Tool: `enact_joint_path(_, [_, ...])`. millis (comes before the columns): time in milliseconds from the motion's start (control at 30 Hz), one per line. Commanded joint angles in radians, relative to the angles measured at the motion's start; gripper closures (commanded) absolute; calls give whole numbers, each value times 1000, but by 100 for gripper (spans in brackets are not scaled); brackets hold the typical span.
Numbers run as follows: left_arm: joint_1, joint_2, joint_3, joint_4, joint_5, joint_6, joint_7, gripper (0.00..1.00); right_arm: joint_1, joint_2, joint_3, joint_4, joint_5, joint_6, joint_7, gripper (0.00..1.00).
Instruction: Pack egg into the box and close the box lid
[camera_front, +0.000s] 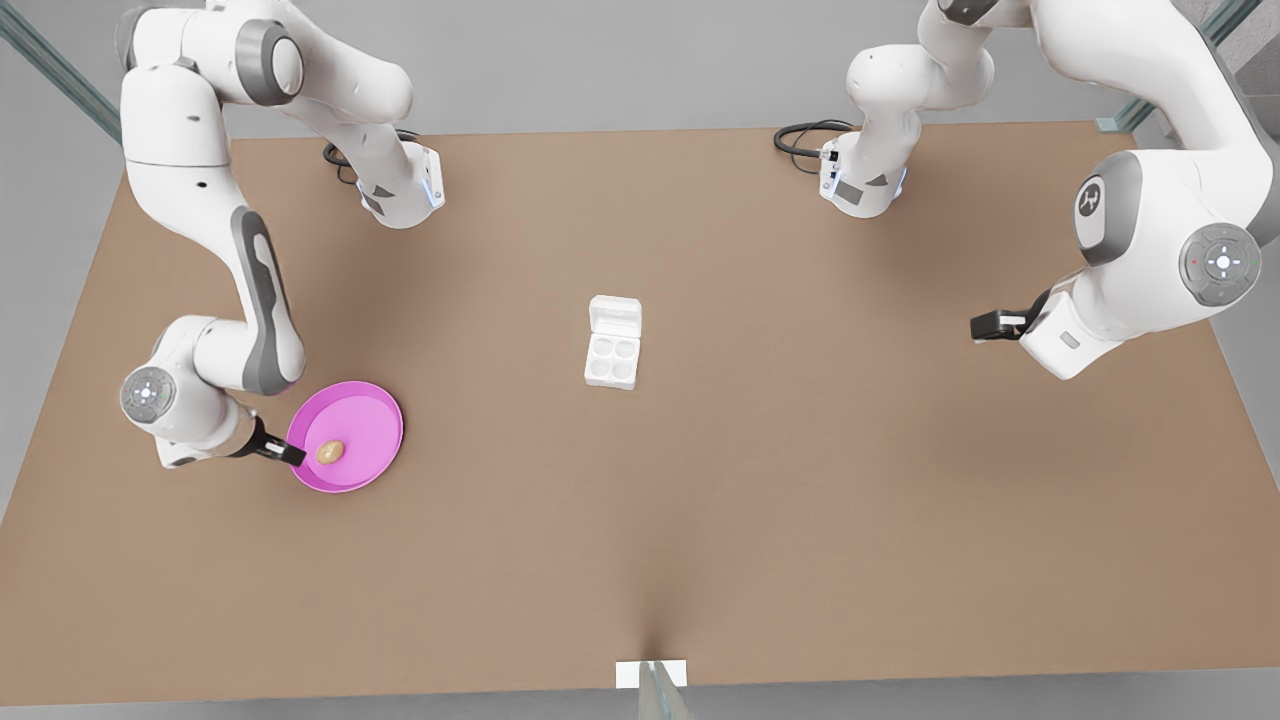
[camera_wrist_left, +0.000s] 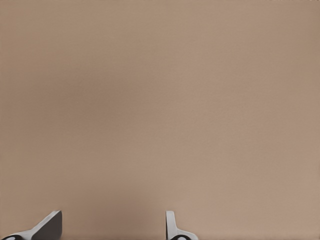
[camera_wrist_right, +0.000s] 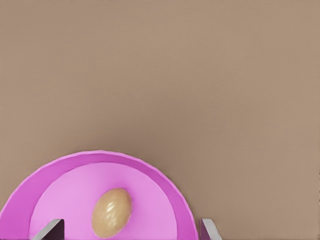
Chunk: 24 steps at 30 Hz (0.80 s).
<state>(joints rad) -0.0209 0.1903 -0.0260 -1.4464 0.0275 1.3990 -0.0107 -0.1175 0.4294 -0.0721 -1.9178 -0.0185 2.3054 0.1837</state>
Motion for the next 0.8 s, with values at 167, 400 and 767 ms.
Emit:
enact_joint_path(167, [1, 0, 1, -8, 0, 3, 0, 0, 30, 34, 3, -112, 0, 100, 28, 0])
enact_joint_path(400, [1, 0, 0, -8, 0, 3, 0, 0, 32, 5, 23, -136, 86, 118, 43, 0])
enact_joint_path(767, [1, 6, 1, -8, 0, 3, 0, 0, 55, 88, 31, -104, 134, 161, 118, 0])
